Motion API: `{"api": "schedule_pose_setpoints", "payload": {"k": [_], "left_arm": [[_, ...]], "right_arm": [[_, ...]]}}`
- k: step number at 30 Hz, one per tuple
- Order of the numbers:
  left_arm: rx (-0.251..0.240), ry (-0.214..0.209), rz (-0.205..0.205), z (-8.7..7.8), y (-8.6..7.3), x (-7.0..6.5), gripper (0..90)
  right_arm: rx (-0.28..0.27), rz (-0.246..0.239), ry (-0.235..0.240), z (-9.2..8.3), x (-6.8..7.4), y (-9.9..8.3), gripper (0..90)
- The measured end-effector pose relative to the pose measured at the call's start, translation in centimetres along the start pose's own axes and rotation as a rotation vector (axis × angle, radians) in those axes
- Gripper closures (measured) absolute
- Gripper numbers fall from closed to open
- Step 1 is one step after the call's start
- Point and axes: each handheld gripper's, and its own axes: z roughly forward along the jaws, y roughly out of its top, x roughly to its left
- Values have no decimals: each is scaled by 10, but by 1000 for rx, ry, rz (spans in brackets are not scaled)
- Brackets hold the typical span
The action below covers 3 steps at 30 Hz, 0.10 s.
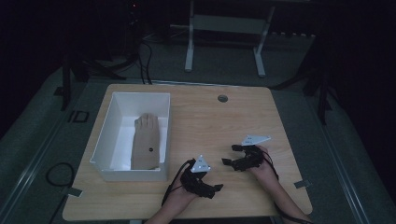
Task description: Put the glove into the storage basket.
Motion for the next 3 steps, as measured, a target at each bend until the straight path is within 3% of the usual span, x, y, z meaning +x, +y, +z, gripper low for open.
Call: {"api": "schedule_pose_setpoints", "payload": {"k": [3], "left_arm": [[-7,-2,-2,0,0,0,147]], "right_arm": [[4,-3,-4,0,0,-1,150]]}}
